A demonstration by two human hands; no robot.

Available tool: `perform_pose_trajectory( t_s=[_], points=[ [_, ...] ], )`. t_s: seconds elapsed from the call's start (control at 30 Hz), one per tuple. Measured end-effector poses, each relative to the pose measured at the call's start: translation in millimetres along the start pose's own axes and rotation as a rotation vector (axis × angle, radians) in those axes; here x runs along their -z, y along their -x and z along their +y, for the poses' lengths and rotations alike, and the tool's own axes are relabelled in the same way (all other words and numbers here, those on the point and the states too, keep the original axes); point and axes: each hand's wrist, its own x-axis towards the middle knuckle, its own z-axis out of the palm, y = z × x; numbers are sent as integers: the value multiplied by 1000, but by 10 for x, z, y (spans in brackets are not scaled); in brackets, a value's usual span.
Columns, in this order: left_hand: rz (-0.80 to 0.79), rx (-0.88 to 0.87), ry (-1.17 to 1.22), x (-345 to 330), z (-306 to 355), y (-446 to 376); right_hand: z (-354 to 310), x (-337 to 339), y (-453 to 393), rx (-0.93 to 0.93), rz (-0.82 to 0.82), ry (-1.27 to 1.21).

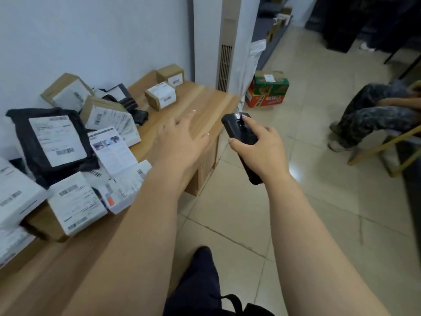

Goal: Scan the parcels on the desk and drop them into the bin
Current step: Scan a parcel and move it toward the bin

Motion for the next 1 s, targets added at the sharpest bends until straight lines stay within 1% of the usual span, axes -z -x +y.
perform_pose_trajectory(
  t_s=[0.23, 0.33, 0.47, 0.63, 0.73, 0.9, 1.0],
  points=[
    [91, 27, -4, -279, 109, -1444, -78, -169, -1490, 7, -26, -24],
    [80, 71, -21, -381, 78, -1892, -26, -254, -2006, -8, -66, -43],
    [101, 213, -15, -475, 49, -2456, 56, -394, -2776, 0, -153, -56],
    [189, 390, 16, -633, 77, -3059, 74, -625, -3843, 88, -284, -34],
    [202, 523, 15, -735, 43, -3329, 14, -761, -4365, 153, -377, 31],
    [234, 647, -21, -827, -152, -3599, -104, -1108, -4913, 218, -527, 77],
    [250, 691, -34, -840, -369, -3763, -147, -1403, -5123, 213, -600, 110]
  ],
)
